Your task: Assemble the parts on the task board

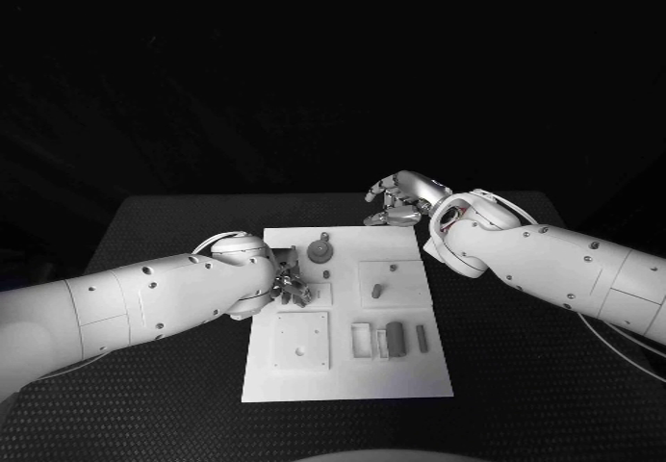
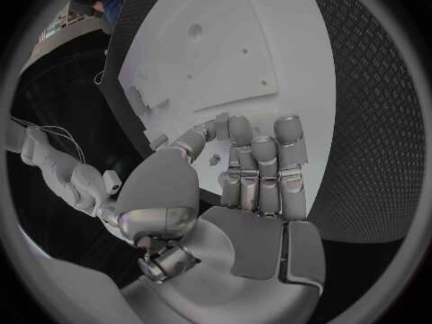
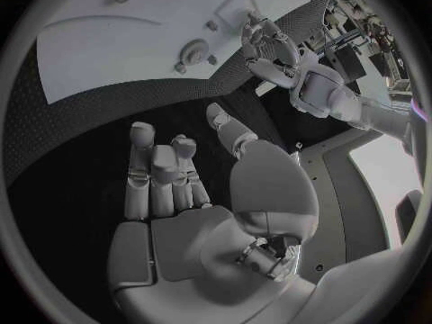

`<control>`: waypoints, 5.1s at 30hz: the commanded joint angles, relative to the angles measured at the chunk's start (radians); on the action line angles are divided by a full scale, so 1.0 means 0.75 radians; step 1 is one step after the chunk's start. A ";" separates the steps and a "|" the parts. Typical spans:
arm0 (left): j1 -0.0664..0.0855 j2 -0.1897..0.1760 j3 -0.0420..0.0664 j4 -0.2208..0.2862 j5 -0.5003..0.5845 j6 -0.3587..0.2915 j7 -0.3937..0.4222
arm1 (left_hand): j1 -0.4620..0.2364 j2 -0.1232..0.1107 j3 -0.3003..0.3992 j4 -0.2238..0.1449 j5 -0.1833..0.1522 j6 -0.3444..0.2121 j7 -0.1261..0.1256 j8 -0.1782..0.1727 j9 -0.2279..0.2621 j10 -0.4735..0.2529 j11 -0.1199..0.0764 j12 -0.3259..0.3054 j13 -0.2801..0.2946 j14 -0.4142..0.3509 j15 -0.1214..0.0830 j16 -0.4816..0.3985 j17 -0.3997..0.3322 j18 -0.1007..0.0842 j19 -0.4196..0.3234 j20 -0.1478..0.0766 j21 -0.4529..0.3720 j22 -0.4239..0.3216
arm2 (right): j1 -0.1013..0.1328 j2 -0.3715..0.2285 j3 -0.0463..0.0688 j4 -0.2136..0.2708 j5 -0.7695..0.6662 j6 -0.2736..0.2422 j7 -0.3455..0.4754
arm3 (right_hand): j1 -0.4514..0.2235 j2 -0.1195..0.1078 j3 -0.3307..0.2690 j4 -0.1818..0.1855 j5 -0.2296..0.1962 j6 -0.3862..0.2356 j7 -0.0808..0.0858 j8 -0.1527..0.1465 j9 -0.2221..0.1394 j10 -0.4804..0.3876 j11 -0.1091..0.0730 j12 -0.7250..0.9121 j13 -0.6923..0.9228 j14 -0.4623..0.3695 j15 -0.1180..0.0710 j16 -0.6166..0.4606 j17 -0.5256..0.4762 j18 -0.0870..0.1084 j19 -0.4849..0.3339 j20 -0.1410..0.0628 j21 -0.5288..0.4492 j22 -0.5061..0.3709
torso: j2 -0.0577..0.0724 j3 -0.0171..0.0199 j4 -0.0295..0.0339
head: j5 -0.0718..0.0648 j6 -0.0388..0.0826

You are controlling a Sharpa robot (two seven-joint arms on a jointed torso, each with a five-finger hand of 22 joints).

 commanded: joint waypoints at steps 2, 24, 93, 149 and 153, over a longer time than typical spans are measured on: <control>-0.025 -0.009 -0.020 -0.009 -0.018 0.007 -0.036 | 0.031 0.021 0.126 -0.123 0.004 0.015 0.004 -0.002 -0.002 -0.004 -0.005 0.010 -0.002 0.014 -0.030 0.005 -0.001 0.035 0.018 -0.026 0.008 0.027 | -0.001 0.000 0.001 0.000 -0.001 0.011 0.009 | -0.014 0.002 0.001 0.009 -0.002 -0.001 0.008 0.003 -0.002 -0.009 -0.003 0.005 -0.002 -0.011 -0.001 -0.008 -0.002 0.040 0.000 -0.009 -0.005 0.021 | 0.001 0.0007 -0.0001 | 0.000 0.001; -0.019 -0.074 0.115 0.031 0.154 -0.102 -0.033 | 0.031 0.017 0.124 -0.126 0.013 0.022 0.001 0.002 -0.001 0.000 -0.007 0.016 -0.001 0.018 -0.032 0.011 -0.002 0.035 0.021 -0.028 0.013 0.028 | -0.002 0.001 0.001 -0.008 0.000 0.011 0.009 | -0.015 0.002 0.001 0.009 -0.002 -0.001 0.008 0.004 -0.002 -0.010 -0.003 0.006 -0.003 -0.011 -0.001 -0.008 -0.002 0.040 0.000 -0.009 -0.005 0.021 | 0.001 -0.0006 0.0005 | 0.000 0.003; -0.045 0.012 0.058 -0.055 0.077 -0.132 -0.006 | 0.028 0.017 0.124 -0.122 0.016 0.021 0.001 0.002 -0.002 -0.001 -0.007 0.019 -0.002 0.018 -0.034 0.014 -0.006 0.035 0.022 -0.030 0.016 0.027 | -0.003 0.002 0.001 -0.005 0.001 0.005 0.009 | -0.016 0.003 0.002 0.009 -0.002 -0.002 0.008 0.004 -0.003 -0.011 -0.003 0.011 -0.007 -0.011 -0.001 -0.007 -0.003 0.040 0.001 -0.010 -0.006 0.021 | 0.000 -0.0004 0.0002 | 0.000 -0.002; -0.049 0.015 0.055 -0.067 0.133 -0.128 0.000 | -0.157 -0.074 -0.016 0.090 -0.152 0.005 0.002 0.008 0.003 -0.029 -0.006 0.039 -0.011 -0.005 -0.033 0.033 -0.035 0.039 -0.002 -0.031 0.009 0.027 | -0.003 0.000 0.001 -0.005 0.003 0.010 0.006 | -0.016 0.004 0.002 0.008 -0.002 -0.003 0.009 0.004 -0.003 -0.013 -0.002 0.013 -0.011 -0.011 -0.001 -0.007 -0.004 0.040 0.000 -0.010 -0.006 0.021 | 0.000 -0.0003 0.0002 | 0.000 -0.005; -0.049 0.016 0.055 -0.067 0.134 -0.138 0.003 | -0.160 -0.076 -0.020 0.092 -0.152 0.006 0.002 0.009 0.003 -0.028 -0.006 0.040 -0.011 -0.005 -0.034 0.034 -0.035 0.039 -0.002 -0.031 0.010 0.027 | -0.003 0.000 0.001 -0.005 0.003 0.010 0.006 | -0.016 0.003 0.002 0.008 -0.002 -0.003 0.009 0.004 -0.003 -0.013 -0.002 0.013 -0.011 -0.011 -0.001 -0.007 -0.004 0.040 0.000 -0.010 -0.006 0.021 | 0.000 0.0001 0.0000 | 0.000 -0.005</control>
